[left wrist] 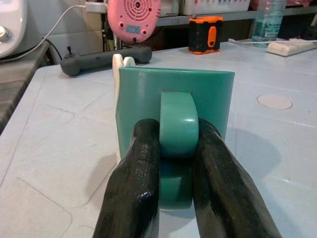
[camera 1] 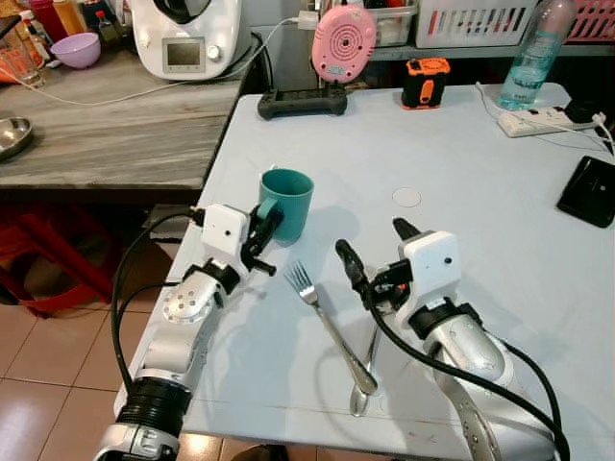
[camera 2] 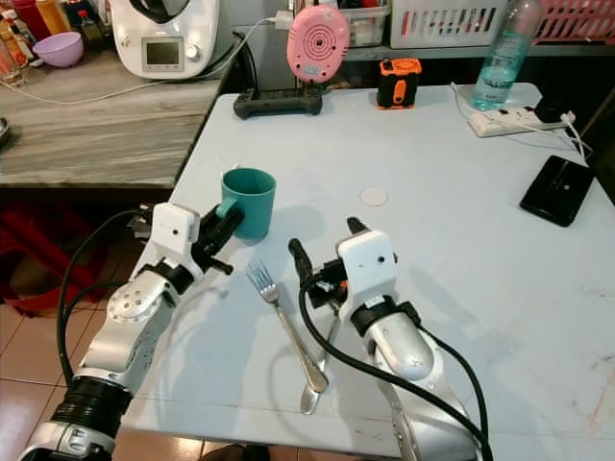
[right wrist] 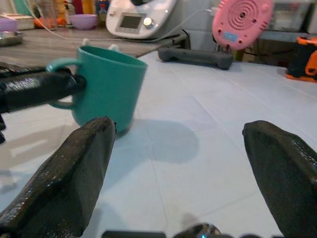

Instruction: Setting the table

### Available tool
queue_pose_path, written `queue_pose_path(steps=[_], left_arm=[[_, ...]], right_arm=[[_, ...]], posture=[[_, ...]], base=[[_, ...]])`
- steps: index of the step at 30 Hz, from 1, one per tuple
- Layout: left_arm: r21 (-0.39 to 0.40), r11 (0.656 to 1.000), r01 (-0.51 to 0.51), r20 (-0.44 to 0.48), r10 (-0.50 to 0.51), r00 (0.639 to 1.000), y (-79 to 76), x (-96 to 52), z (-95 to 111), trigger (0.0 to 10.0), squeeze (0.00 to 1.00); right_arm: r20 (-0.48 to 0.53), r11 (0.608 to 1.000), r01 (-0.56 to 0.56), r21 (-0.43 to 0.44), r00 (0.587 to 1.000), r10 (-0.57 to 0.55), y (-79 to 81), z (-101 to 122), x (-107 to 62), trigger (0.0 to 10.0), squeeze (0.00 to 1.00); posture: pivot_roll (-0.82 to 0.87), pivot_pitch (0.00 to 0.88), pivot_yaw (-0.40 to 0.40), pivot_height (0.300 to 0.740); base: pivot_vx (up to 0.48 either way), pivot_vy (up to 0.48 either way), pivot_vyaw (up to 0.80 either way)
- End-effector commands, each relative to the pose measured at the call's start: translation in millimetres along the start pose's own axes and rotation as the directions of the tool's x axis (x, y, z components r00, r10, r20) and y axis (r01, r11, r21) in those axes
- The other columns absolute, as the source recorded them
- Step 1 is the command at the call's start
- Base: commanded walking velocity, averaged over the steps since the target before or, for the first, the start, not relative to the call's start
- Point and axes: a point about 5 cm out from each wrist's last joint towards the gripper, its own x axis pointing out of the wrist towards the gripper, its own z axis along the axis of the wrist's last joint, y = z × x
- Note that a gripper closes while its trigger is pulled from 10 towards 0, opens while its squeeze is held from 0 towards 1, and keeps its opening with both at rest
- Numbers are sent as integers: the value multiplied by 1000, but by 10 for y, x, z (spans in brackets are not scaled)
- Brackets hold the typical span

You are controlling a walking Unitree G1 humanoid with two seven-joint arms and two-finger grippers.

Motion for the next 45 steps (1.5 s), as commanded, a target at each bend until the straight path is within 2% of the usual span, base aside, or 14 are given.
queue_pose_path(steps=[1,3,4,5,6,7,8,17,19,25,29,37,42,45], left_arm=[[-47,999,-24,-69,21,997,10,-56,-113,4941,0],[-55,998,-27,-72,23,997,6,-59,-116,4941,0],[-70,997,-19,-81,13,997,-20,-63,-127,6549,0],[-83,996,-15,-87,8,996,-32,-63,-131,7412,0],[-92,996,-13,-90,4,996,-40,-63,-133,7412,0],[-99,995,-10,-95,1,995,-49,-62,-135,9529,0],[-102,995,-7,-98,-4,995,-55,-62,-135,10000,0],[-154,988,-8,-64,-2,998,-116,-58,-106,10000,0],[-151,989,-3,-22,0,1000,-129,-68,-81,10000,0],[-163,984,-65,37,72,997,-105,-93,-69,10000,0],[-224,972,-75,59,91,994,-146,-32,-60,10000,0],[-283,955,-85,87,114,990,-216,98,-58,10000,0],[-278,958,-73,91,102,991,-285,134,-86,10000,0],[-231,971,-58,99,83,992,-329,134,-111,10000,0]], right_arm=[[-3,999,38,1,999,-38,-26,13,-12,10000,1000],[-3,999,47,-2,999,-47,-36,15,-14,10000,1000],[-13,998,62,-6,998,-62,-57,4,-23,10000,0],[-18,998,70,-10,997,-70,-65,-5,-28,10000,0],[-22,997,74,-12,997,-74,-70,-11,-30,10000,0],[-25,997,77,-9,997,-77,-69,-18,-33,10000,0],[-27,997,77,-7,997,-78,-65,-22,-33,10000,0],[-30,997,81,-2,996,-81,-46,-29,-20,10000,0],[-24,996,84,-2,996,-84,-45,-22,-13,10000,0],[-11,996,87,-6,996,-87,-55,-2,-6,10000,0],[0,996,88,-3,996,-88,-63,18,9,10000,0],[6,996,90,3,996,-90,-61,26,17,10000,0],[9,996,92,2,996,-92,-66,30,20,10000,0],[15,995,95,-3,995,-95,-73,42,20,10000,0]], posture=[[-150,121,94,740],[-150,121,94,740],[-151,122,94,740],[-151,122,94,740],[-151,122,94,740],[-150,121,96,740],[-149,122,98,740],[-150,123,105,740],[-151,124,105,740],[-151,124,105,740],[-155,122,101,740],[-173,123,96,740],[-173,123,96,740],[-179,123,96,740]], base=[[0,0,0],[0,0,0],[0,0,0],[0,0,0],[0,0,0],[0,0,0],[0,0,0],[0,0,0],[0,0,0],[0,0,0],[0,0,0],[0,0,0],[0,0,0],[0,0,0]])
